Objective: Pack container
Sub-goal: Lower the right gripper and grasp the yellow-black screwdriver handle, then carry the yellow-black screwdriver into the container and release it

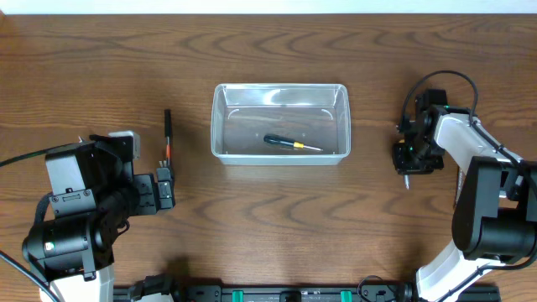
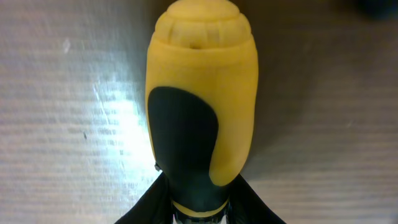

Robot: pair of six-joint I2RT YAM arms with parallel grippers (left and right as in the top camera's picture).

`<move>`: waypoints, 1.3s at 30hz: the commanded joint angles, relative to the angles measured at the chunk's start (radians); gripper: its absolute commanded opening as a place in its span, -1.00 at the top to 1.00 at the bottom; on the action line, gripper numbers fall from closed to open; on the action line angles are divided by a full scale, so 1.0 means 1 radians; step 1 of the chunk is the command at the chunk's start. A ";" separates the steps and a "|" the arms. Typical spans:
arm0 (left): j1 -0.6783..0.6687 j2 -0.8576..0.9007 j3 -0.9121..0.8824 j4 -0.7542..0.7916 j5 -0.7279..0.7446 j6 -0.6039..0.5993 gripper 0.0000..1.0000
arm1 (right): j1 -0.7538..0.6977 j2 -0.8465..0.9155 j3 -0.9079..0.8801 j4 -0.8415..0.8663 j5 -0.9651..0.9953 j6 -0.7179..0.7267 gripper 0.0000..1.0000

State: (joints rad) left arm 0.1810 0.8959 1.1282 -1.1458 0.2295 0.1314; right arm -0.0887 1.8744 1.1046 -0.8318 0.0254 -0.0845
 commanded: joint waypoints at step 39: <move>-0.003 -0.002 0.019 -0.011 -0.005 0.007 -0.96 | 0.458 -0.338 0.500 -0.113 -0.174 -0.400 0.99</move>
State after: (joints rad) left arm 0.1810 0.8959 1.1282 -1.1553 0.2295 0.1318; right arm 0.3134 1.4815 1.6127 -0.9371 -0.0879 -0.3202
